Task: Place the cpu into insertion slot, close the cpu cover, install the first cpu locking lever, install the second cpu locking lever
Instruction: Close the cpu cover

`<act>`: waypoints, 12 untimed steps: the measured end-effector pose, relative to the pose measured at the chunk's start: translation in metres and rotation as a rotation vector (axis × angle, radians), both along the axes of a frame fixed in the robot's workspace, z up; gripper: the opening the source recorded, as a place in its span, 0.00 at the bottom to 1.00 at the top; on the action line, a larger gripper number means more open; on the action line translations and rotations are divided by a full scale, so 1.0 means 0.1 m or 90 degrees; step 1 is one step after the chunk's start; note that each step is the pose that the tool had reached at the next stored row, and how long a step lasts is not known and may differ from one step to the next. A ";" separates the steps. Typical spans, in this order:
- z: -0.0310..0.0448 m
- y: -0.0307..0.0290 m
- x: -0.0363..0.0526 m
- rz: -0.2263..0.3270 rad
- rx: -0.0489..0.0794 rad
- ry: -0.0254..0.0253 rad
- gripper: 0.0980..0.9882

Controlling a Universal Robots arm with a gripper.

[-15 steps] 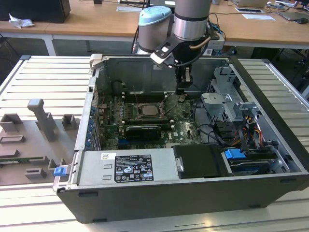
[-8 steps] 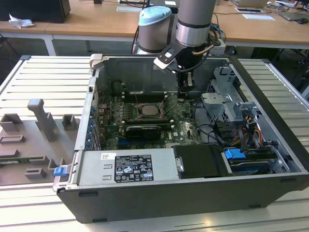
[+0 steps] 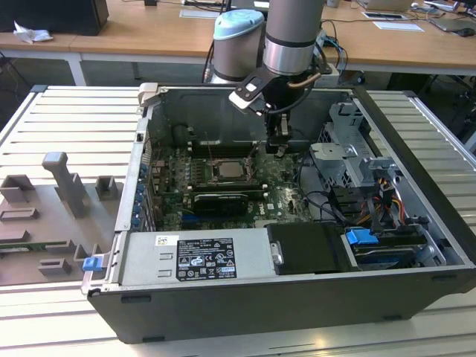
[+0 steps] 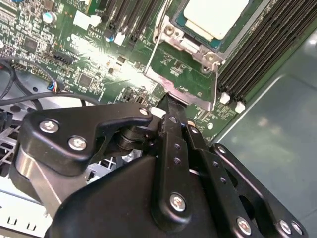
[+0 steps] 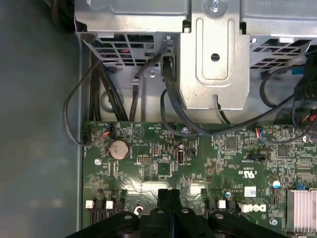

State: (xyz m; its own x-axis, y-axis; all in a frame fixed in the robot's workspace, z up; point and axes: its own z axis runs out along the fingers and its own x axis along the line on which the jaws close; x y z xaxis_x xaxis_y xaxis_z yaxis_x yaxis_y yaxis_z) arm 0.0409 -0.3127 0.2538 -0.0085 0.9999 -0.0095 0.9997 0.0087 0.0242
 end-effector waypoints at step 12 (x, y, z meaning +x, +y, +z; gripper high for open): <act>-0.012 0.001 -0.120 0.000 0.000 0.0000 0.01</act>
